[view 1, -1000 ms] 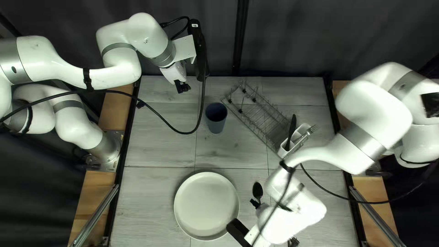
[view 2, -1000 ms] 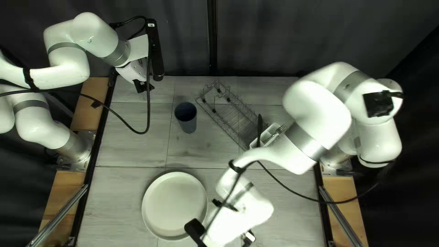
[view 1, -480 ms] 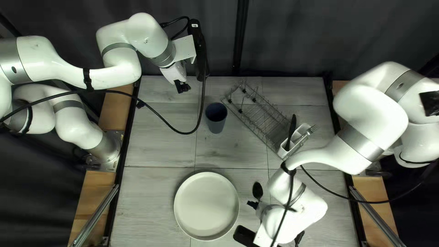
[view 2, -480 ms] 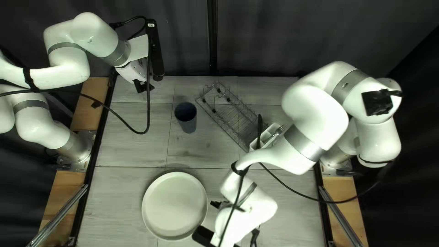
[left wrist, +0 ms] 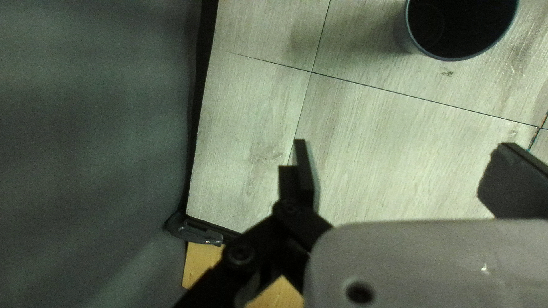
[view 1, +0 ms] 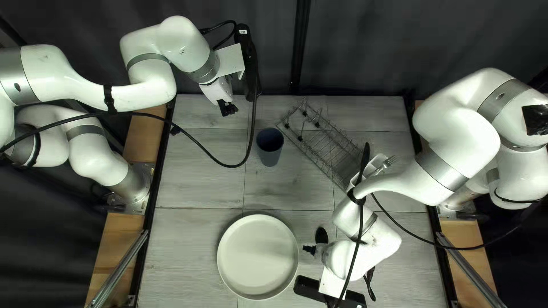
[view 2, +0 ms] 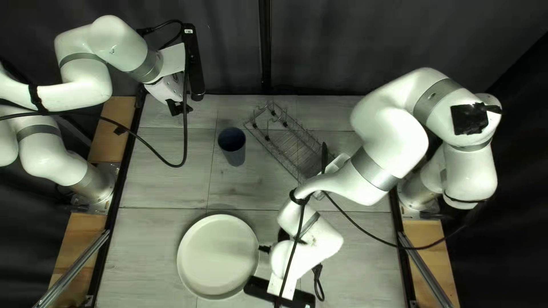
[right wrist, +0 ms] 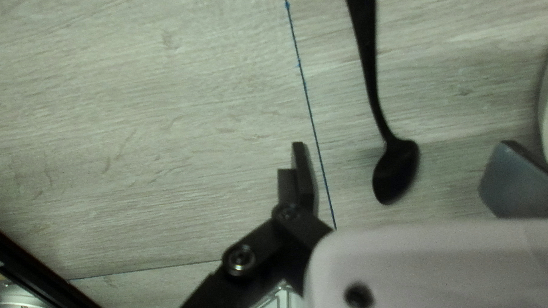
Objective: Pick up and place plate onto table. Place down one fork to the left of the plate. Place spoon and knife to the right of the plate. Place cup above the knife and spoon
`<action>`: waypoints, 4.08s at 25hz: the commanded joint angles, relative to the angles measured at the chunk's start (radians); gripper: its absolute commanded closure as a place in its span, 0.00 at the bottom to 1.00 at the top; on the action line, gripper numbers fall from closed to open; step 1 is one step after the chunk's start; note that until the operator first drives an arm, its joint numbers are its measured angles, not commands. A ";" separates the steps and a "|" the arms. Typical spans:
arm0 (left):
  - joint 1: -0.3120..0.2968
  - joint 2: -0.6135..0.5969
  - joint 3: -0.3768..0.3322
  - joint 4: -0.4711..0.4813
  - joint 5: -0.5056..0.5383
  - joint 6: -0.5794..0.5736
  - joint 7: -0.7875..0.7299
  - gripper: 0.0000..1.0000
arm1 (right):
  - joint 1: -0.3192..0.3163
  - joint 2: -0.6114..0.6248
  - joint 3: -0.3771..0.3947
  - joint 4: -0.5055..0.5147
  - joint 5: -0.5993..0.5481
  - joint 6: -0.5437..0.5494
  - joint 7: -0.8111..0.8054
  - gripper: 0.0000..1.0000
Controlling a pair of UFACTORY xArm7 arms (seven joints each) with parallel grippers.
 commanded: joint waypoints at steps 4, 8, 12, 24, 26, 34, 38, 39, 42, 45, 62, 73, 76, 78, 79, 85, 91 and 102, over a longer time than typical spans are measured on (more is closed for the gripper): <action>0.000 0.000 0.000 0.000 0.000 0.000 0.000 0.00 | -0.088 -0.064 -0.021 -0.178 -0.047 -0.171 -0.081 0.00; 0.000 0.000 0.000 0.000 0.000 0.000 0.000 0.00 | -0.102 -0.046 -0.034 -0.170 -0.074 -0.189 -0.125 0.00; 0.000 0.000 0.000 0.000 0.000 0.000 0.000 0.00 | -0.092 -0.003 -0.046 -0.126 -0.098 -0.182 -0.147 0.00; 0.000 0.000 0.000 0.000 0.000 0.000 0.000 0.00 | -0.076 -0.031 -0.067 -0.186 -0.173 -0.237 -0.110 1.00; 0.000 0.000 0.000 0.000 0.000 0.000 0.000 0.00 | -0.073 -0.039 -0.071 -0.195 -0.188 -0.241 -0.105 1.00; 0.000 0.000 0.000 0.000 0.000 0.000 0.000 0.00 | -0.063 -0.176 -0.008 -0.186 -0.099 -0.115 -0.141 1.00; 0.000 0.000 0.000 0.000 0.000 0.000 0.000 0.00 | -0.060 -0.236 0.020 -0.146 -0.006 -0.006 -0.170 1.00; 0.000 0.000 0.000 0.000 0.000 0.000 0.000 0.00 | -0.058 -0.239 0.024 -0.128 0.018 0.029 -0.171 1.00; 0.000 0.000 0.000 0.000 0.000 0.000 0.000 0.00 | -0.059 -0.230 0.023 -0.104 0.055 0.082 -0.158 1.00; 0.000 0.000 0.000 0.000 0.000 0.000 0.000 0.00 | -0.057 -0.204 0.018 -0.097 0.067 0.092 -0.132 0.00; 0.000 0.000 0.000 0.000 0.000 0.000 0.000 0.00 | 0.082 0.034 0.002 0.011 -0.009 0.040 0.046 0.00; 0.000 0.000 0.000 0.000 0.000 0.000 0.000 0.00 | -0.070 -0.503 -0.017 -0.320 0.299 0.073 -0.291 0.00; 0.000 0.000 0.000 0.000 0.000 0.000 0.000 0.00 | -0.082 -0.687 -0.108 -0.401 0.366 0.136 -0.319 0.00; 0.000 0.000 0.000 0.000 0.000 0.000 0.000 0.00 | -0.090 -0.750 -0.130 -0.422 0.373 0.169 -0.306 0.00; 0.000 0.000 0.000 0.000 0.000 0.000 0.000 0.00 | -0.096 -0.797 -0.146 -0.439 0.374 0.198 -0.296 0.00; 0.000 0.000 0.000 0.000 0.000 0.000 0.000 0.00 | -0.154 -0.961 -0.200 -0.500 0.341 0.258 -0.233 0.00; 0.000 0.000 0.000 0.000 0.000 0.000 0.000 0.00 | -0.202 -0.990 -0.148 -0.437 0.281 0.298 -0.109 0.00; 0.000 0.000 0.000 0.000 0.000 0.000 0.000 0.00 | -0.384 -1.003 -0.147 -0.374 0.294 0.306 0.294 0.00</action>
